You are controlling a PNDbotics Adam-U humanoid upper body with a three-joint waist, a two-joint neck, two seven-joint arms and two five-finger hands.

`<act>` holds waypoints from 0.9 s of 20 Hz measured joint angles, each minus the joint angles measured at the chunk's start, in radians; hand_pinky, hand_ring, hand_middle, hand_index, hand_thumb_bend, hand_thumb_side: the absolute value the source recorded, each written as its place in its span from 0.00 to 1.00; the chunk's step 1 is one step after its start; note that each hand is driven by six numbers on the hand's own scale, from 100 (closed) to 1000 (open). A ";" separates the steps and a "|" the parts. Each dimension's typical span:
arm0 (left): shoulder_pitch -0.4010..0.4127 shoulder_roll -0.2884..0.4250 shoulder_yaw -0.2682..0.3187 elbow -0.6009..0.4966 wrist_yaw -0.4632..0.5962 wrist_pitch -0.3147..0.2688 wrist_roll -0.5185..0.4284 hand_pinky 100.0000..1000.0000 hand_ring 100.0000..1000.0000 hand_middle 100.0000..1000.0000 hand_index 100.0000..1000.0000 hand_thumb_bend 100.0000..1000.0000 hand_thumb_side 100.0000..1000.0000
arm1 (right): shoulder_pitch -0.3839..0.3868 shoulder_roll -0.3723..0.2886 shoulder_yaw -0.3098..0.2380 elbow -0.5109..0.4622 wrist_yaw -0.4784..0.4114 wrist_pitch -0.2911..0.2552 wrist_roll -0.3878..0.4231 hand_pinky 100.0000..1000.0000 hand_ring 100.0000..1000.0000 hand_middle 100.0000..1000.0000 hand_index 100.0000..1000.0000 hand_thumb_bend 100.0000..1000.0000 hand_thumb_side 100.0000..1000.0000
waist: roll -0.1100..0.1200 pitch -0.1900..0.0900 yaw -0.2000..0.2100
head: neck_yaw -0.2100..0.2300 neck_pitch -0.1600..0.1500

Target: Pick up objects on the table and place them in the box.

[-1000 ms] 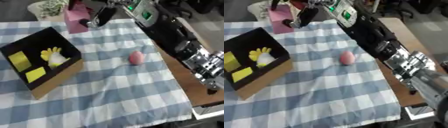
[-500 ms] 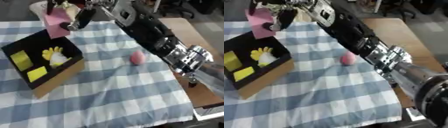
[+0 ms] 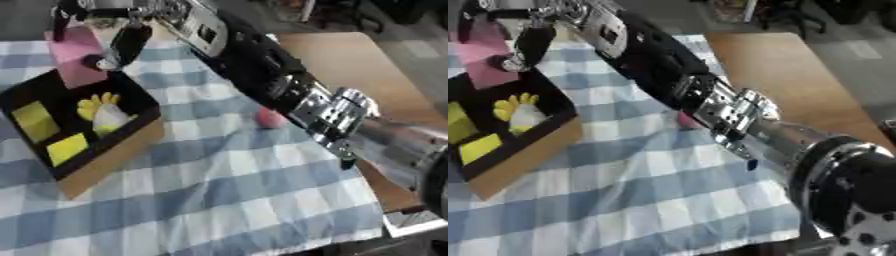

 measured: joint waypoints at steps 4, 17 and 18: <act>-0.001 -0.008 0.000 0.000 0.001 -0.003 -0.004 0.73 0.80 0.73 0.76 0.58 0.40 | 0.008 0.021 0.010 0.012 0.032 -0.021 0.010 0.92 1.00 0.38 0.69 0.00 0.00 | -0.002 0.000 0.000 | -0.011 -0.001; 0.000 -0.008 0.000 0.000 0.006 0.001 -0.009 0.73 0.81 0.73 0.77 0.57 0.40 | 0.038 0.028 0.026 -0.004 0.066 -0.157 0.142 1.00 1.00 0.90 1.00 0.00 0.39 | -0.006 0.000 -0.010 | -0.004 0.000; 0.000 -0.008 0.000 0.000 0.007 0.001 -0.009 0.73 0.81 0.73 0.77 0.57 0.40 | 0.038 0.028 0.024 -0.004 0.066 -0.161 0.144 1.00 1.00 0.89 1.00 0.00 0.38 | -0.006 0.000 -0.010 | -0.002 0.000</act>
